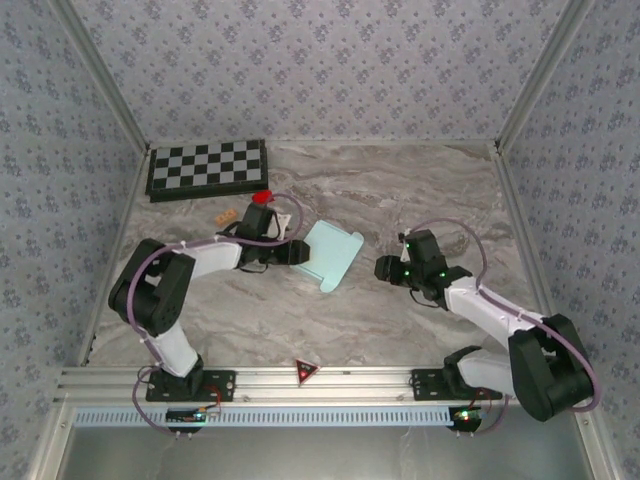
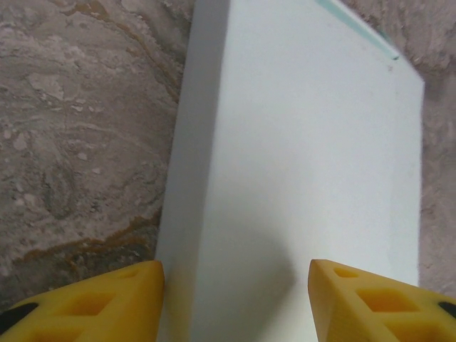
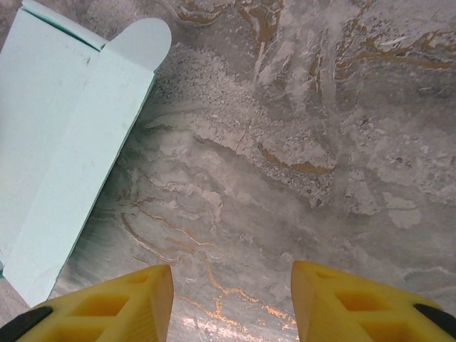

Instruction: Fold the paper box

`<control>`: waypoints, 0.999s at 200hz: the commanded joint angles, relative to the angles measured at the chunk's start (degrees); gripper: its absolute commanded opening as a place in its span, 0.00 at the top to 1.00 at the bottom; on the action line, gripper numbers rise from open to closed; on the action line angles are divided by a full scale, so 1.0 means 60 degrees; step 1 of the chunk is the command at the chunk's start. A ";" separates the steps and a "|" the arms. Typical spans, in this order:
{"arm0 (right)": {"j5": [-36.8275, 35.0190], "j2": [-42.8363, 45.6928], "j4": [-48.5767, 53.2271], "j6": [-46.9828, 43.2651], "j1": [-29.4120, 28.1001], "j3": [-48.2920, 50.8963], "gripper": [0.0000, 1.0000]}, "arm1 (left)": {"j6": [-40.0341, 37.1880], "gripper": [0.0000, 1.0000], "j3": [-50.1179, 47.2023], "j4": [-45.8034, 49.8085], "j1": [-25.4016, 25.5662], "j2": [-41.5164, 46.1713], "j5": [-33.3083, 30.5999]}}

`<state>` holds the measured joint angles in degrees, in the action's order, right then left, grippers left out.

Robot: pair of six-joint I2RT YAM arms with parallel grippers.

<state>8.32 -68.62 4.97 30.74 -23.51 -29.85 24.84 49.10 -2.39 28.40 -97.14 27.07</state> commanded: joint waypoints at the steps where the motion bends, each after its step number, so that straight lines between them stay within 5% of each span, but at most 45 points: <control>1: 0.0031 -0.0198 -0.0337 0.0229 -0.0109 -0.0136 0.52 | 0.0598 0.45 -0.0290 -0.0522 0.0246 0.0576 0.0169; 85: 0.0747 -0.1750 -0.1740 0.0650 -0.0298 -0.0459 0.51 | 0.2044 0.44 -0.1107 -0.1672 0.1108 0.0852 -0.0381; 128: 0.0642 -0.2010 -0.1322 0.0174 -0.0264 -0.1021 0.50 | 0.1860 0.44 -0.0995 -0.0947 0.1101 0.1210 -0.1296; 153: 0.0987 -0.2074 -0.1687 0.0200 -0.0238 -0.1080 0.44 | 0.1504 0.43 -0.0690 -0.0122 0.1021 0.1312 -0.1801; 200: 0.1827 -0.2622 -0.3256 0.0805 -0.0249 -0.0959 0.34 | 0.1236 0.52 -0.0172 -0.0143 0.0715 0.0741 -0.1144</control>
<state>15.68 -82.67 -8.19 33.43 -25.02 -35.18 33.87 44.80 -4.25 33.65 -91.00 18.72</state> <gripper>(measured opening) 0.644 0.498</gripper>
